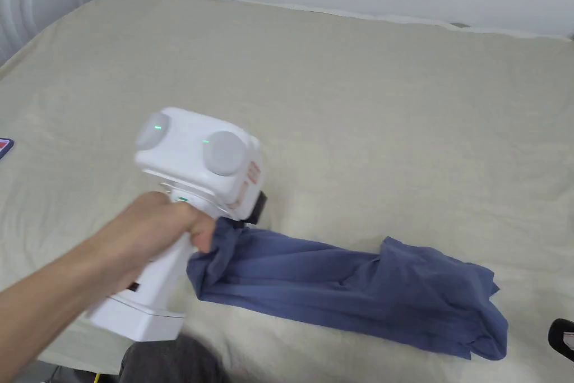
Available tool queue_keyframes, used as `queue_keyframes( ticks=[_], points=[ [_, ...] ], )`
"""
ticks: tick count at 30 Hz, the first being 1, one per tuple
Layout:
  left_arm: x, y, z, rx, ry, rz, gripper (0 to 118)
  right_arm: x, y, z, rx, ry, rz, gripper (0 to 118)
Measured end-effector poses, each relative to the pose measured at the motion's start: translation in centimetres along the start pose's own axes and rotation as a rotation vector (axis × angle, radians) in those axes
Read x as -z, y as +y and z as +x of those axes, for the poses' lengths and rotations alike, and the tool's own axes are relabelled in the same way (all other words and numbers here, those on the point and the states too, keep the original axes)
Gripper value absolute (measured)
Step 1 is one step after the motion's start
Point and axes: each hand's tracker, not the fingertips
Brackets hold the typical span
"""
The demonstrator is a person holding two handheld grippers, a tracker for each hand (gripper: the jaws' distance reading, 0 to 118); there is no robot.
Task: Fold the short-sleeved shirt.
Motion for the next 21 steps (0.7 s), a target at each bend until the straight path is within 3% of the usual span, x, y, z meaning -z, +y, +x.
queue_keyframes(
  ticks=[3,4,6,7,8,9,10,13,14,15,19,21],
  points=[
    [3.0,0.6,6.0,0.121,0.072,-0.023,7,0.7,-0.2,0.2,-0.006,0.006,-0.017,0],
    [4.5,0.8,8.2,0.131,0.097,-0.016,23,0.9,-0.2,0.2,-0.004,0.011,-0.022,0],
    [7.4,0.2,12.3,0.209,0.033,-0.046,118,1.2,-0.4,0.1,0.007,0.015,-0.035,0],
    [8.1,-0.4,14.6,0.193,-0.118,0.004,109,1.2,-0.5,0.1,0.013,0.014,-0.039,0],
    [9.1,-0.2,16.4,0.198,-0.162,-0.007,105,1.1,-0.6,0.1,0.018,0.016,-0.041,0],
    [9.8,-0.3,16.9,0.111,-0.203,-0.048,105,0.9,-0.7,0.2,0.023,0.018,-0.041,0],
    [10.1,-0.3,17.3,0.039,-0.227,-0.055,105,0.7,-0.8,0.2,0.028,0.019,-0.042,0],
    [3.7,-0.9,14.1,0.078,-0.218,0.047,95,0.1,-0.8,0.5,0.021,0.018,-0.042,0],
    [2.1,-1.2,12.3,0.103,-0.195,0.079,70,0.0,-0.7,0.7,0.018,0.012,-0.045,0],
    [0.9,-1.6,10.6,0.105,-0.173,0.126,0,0.0,-0.5,0.9,0.017,0.012,-0.047,0],
    [3.0,-2.6,2.6,0.055,0.323,0.106,0,0.1,-0.1,1.2,0.028,0.036,-0.052,0],
    [5.3,-2.4,-0.4,-0.029,0.461,0.024,0,0.1,-0.1,1.0,0.028,0.038,-0.052,0]
  ],
)
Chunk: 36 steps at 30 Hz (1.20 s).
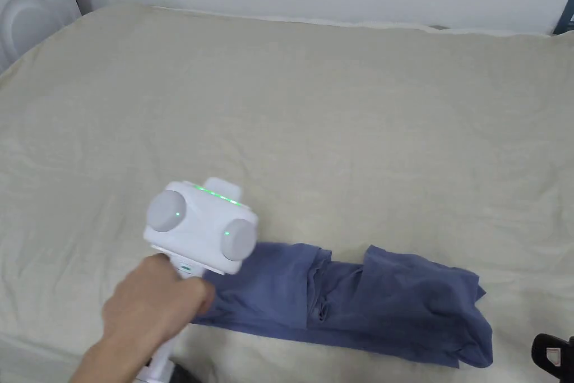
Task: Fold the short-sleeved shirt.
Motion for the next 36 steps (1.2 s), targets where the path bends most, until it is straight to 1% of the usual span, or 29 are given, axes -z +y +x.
queue_keyframes(
  ticks=[1,2,3,4,7,8,9,10,11,12,13,14,16,17,18,20,21,23,25,27,28,29,30,31,32,33,34,35,36],
  points=[
    [1.6,0.0,-0.2,0.000,0.102,-0.061,0,0.0,0.0,-0.1,0.001,0.005,0.000,0],
    [2.8,-0.2,0.5,0.001,0.144,-0.085,0,0.0,-0.1,-0.2,0.001,0.013,-0.004,0],
    [3.8,-0.5,2.0,0.054,0.166,-0.109,0,0.0,-0.1,-0.3,0.006,0.018,-0.007,0],
    [4.2,-0.7,3.9,0.096,0.184,-0.114,0,-0.1,-0.2,-0.6,0.007,0.022,-0.009,0],
    [3.4,-3.1,13.6,0.262,0.294,-0.100,0,-0.5,-0.4,-0.9,0.009,0.021,-0.003,0],
    [2.4,-3.6,16.9,0.401,0.275,-0.080,0,-0.7,-0.4,-0.9,0.018,0.020,0.000,0],
    [0.8,-4.3,19.9,0.450,0.258,-0.015,0,-0.9,-0.5,-0.9,0.030,0.017,0.005,0],
    [-1.5,-4.1,21.5,0.415,0.242,0.133,0,-1.1,-0.5,-0.9,0.036,0.014,0.007,0],
    [-3.6,-4.1,22.9,0.416,0.136,0.223,0,-1.3,-0.5,-0.9,0.043,0.009,0.010,0],
    [-5.3,-3.8,23.1,0.400,-0.009,0.252,0,-1.5,-0.4,-1.0,0.049,0.004,0.011,0],
    [-6.6,-3.4,22.4,0.380,-0.126,0.291,0,-1.6,-0.4,-1.1,0.053,0.001,0.009,0],
    [-7.1,-2.6,21.4,0.343,-0.329,0.204,0,-1.7,-0.4,-1.2,0.050,-0.002,0.005,0],
    [-6.9,-1.0,17.2,0.202,-0.514,0.106,0,-1.9,-0.3,-1.6,0.041,-0.018,0.008,0],
    [-6.2,-0.3,13.6,0.120,-0.545,0.129,0,-1.9,-0.3,-1.7,0.042,-0.019,0.012,0],
    [-5.2,0.2,10.0,0.056,-0.618,0.133,0,-1.8,-0.3,-1.9,0.051,-0.013,0.016,0],
    [-2.9,0.1,3.6,-0.025,-0.663,0.084,0,-1.3,-0.2,-2.2,0.071,-0.001,0.018,0],
    [-1.3,-0.6,0.5,-0.081,-0.740,0.054,0,-0.8,-0.1,-2.5,0.077,0.000,0.013,0],
    [2.3,-2.0,-4.9,-0.177,-0.789,0.020,0,0.2,0.1,-3.2,0.088,0.002,0.003,0],
    [6.0,-3.5,-9.1,-0.307,-0.815,-0.034,0,1.0,0.3,-3.9,0.098,0.013,-0.005,0],
    [8.8,-5.0,-11.2,-0.455,-0.897,-0.054,0,1.6,0.4,-4.9,0.095,0.016,-0.016,0],
    [9.8,-5.5,-11.9,-0.482,-0.966,-0.046,11,1.9,0.4,-5.3,0.084,0.011,-0.022,0],
    [10.5,-5.8,-12.3,-0.504,-1.022,-0.041,44,2.2,0.5,-5.8,0.073,0.004,-0.033,0],
    [10.8,-5.9,-12.3,-0.520,-1.040,-0.029,108,2.4,0.5,-6.1,0.065,0.002,-0.043,0],
    [9.6,-6.2,-11.2,-0.515,-1.093,-0.051,118,2.6,0.4,-6.4,0.059,0.004,-0.050,0],
    [9.9,-6.4,-11.0,-0.500,-1.166,-0.088,118,2.7,0.4,-6.6,0.054,0.005,-0.056,0],
    [9.9,-6.7,-10.6,-0.514,-1.232,-0.013,118,2.9,0.4,-6.8,0.051,0.002,-0.063,0],
    [10.1,-7.2,-9.9,-0.519,-1.262,-0.074,118,3.1,0.4,-6.9,0.048,-0.004,-0.073,0],
    [13.0,-6.1,-9.5,-0.500,-1.268,-0.106,118,3.2,0.4,-7.1,0.044,-0.009,-0.080,0],
    [13.7,-6.2,-9.1,-0.495,-1.231,-0.087,118,3.3,0.3,-7.1,0.042,-0.014,-0.084,0]
  ],
)
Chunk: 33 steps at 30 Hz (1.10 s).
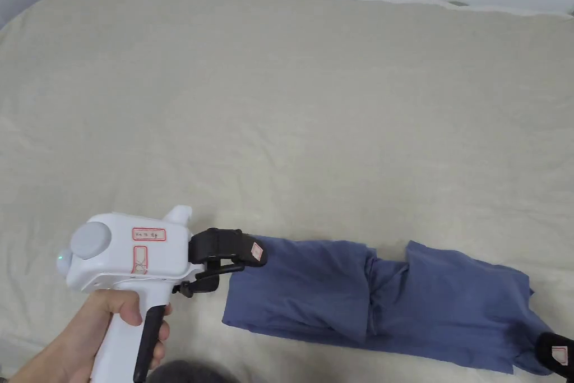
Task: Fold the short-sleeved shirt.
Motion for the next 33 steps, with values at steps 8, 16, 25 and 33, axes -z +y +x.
queue_keyframes(
  ticks=[8,16,25,33],
  points=[
    [3.5,0.8,-1.0,0.003,-0.177,-0.075,117,0.0,0.0,0.2,0.010,-0.023,-0.011,0],
    [1.8,2.2,-2.2,-0.048,-0.139,-0.063,7,-0.9,0.1,0.7,0.007,-0.022,0.004,0],
    [-5.2,-1.1,1.2,-0.005,0.032,0.082,7,-1.1,0.2,0.0,0.011,0.008,0.016,0],
    [-13.8,0.8,4.7,0.129,0.380,0.149,7,-1.6,0.4,-0.5,-0.021,0.033,0.020,0]
  ],
)
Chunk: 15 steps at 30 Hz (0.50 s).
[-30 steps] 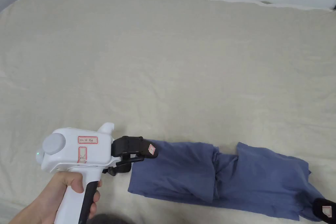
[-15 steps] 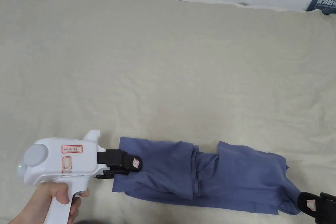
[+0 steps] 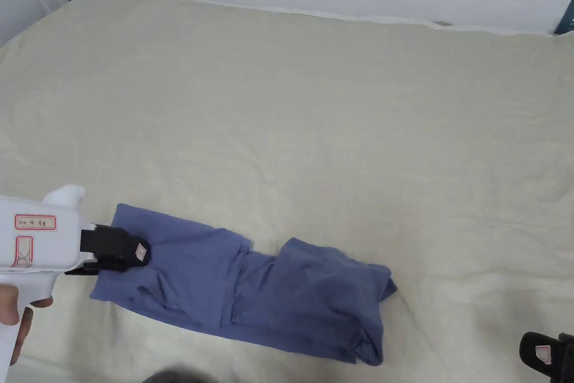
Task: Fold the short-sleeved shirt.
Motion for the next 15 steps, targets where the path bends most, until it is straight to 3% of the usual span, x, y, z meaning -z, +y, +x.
queue_keyframes(
  ticks=[12,15],
  points=[
    [3.3,-1.9,21.6,0.472,0.509,-0.066,7,-1.4,-0.4,-0.1,-0.043,0.024,-0.006,0],
    [6.1,-2.6,24.1,0.512,0.512,-0.093,7,-1.4,-0.1,-0.5,-0.103,0.070,-0.010,0]
  ],
)
